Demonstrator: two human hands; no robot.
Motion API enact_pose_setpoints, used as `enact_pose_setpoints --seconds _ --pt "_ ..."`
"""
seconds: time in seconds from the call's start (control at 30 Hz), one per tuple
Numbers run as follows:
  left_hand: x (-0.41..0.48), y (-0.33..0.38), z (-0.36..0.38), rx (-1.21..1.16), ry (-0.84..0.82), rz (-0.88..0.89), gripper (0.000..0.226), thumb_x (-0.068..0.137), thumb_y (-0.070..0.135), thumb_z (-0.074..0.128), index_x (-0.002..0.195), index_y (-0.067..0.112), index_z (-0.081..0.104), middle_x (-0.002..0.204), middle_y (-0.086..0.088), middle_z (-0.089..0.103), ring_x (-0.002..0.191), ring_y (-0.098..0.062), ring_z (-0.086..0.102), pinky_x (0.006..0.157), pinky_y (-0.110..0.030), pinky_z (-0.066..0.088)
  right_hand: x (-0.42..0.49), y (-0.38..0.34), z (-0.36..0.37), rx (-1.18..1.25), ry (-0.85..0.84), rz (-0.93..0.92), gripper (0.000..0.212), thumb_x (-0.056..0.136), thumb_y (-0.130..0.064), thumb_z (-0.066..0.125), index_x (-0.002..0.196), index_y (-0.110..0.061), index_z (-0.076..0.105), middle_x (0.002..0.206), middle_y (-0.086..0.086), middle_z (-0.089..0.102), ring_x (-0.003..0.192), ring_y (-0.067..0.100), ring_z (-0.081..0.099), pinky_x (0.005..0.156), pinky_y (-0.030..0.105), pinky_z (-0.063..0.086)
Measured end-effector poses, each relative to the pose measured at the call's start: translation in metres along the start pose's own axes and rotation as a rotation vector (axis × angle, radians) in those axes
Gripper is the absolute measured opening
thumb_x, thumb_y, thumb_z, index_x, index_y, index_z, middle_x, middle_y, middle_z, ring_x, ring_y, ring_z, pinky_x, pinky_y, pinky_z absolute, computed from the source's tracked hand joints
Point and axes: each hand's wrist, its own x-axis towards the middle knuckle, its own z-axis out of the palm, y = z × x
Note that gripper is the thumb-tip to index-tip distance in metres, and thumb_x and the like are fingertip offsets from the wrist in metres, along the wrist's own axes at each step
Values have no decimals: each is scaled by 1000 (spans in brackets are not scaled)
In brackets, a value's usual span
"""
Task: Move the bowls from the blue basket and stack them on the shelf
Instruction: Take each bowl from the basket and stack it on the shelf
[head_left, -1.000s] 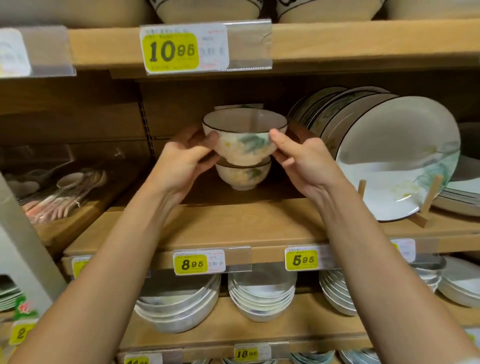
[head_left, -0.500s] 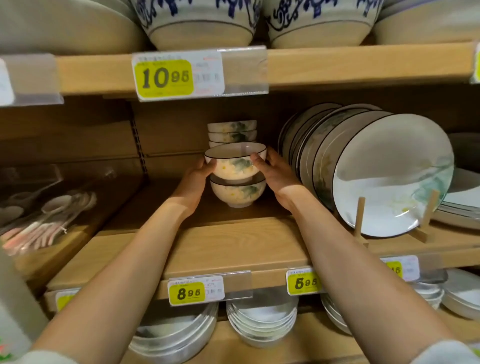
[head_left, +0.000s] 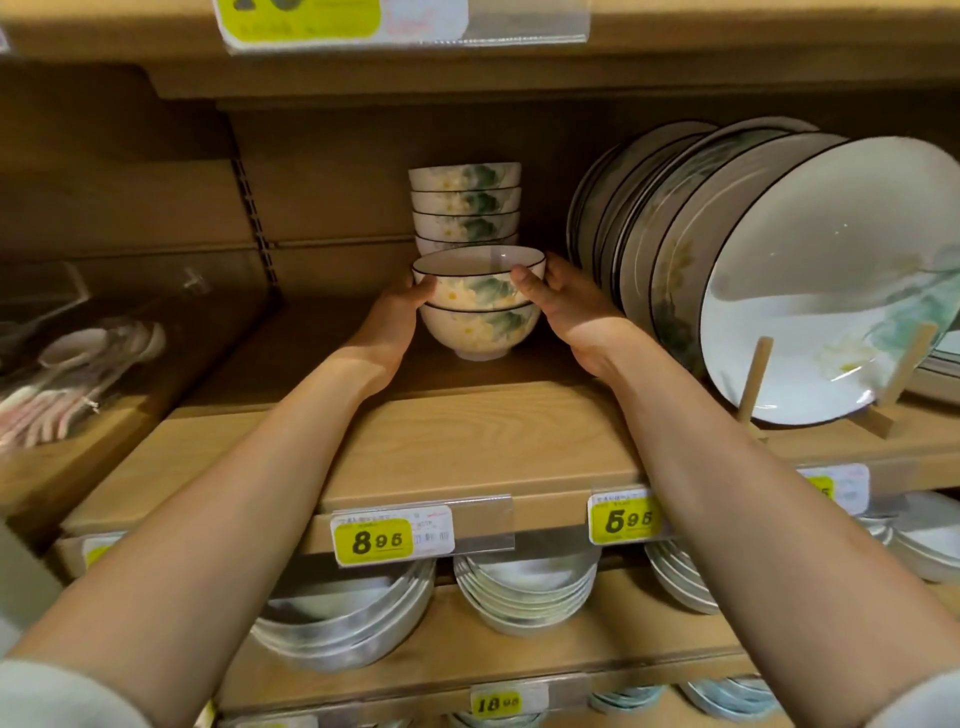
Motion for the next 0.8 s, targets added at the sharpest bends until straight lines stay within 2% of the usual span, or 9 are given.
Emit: enact_pose_setpoints --seconds 0.1,0.23,0.33,0.47,0.57,0.67,0.8 --pt "-1 -1 4 -49 17 -19 43 101 24 45 144 17 42 126 9 48 112 -6 41 96 -24 30 -2 2 0 -18 -9 13 45 99 -30 54 140 -14 47 139 4 55 126 16 51 97 24 40" --pt "-5 1 7 -114 13 -26 40 102 20 43 142 18 42 128 4 52 106 -7 50 87 -23 40 -4 3 2 -31 -32 44 44 100 -30 51 141 -16 45 140 3 54 120 13 51 91 22 42" --pt "-6 2 8 -154 5 -29 41 102 17 42 143 15 40 139 -4 51 110 -11 50 92 -26 41 -6 3 4 -21 -20 63 45 100 -32 50 143 -19 43 141 2 53 121 12 49 95 27 39" --pt "-8 1 7 -180 -9 -31 41 101 19 43 142 16 42 131 -1 54 105 -11 54 85 -23 45 -9 2 6 28 -30 95 48 100 -32 49 146 -22 39 144 1 50 130 17 47 106 35 40" --pt "-6 -2 6 -149 -10 -33 41 100 24 44 141 19 42 140 -3 52 117 -15 51 100 -30 40 -12 0 6 58 -49 117 53 100 -33 49 149 -24 32 147 1 47 131 18 47 105 39 41" --pt "-7 -3 8 -158 15 -34 42 100 25 45 141 20 41 141 -4 50 125 -19 49 106 -34 38 -13 0 7 81 -52 127 55 100 -32 49 151 -26 27 149 0 45 132 20 45 108 45 41" --pt "-9 -3 9 -166 6 0 43 101 22 42 144 18 39 141 -4 50 122 -19 50 101 -32 41 -16 -1 8 57 -47 140 60 100 -35 48 153 -28 21 152 -1 40 135 22 42 111 52 36"
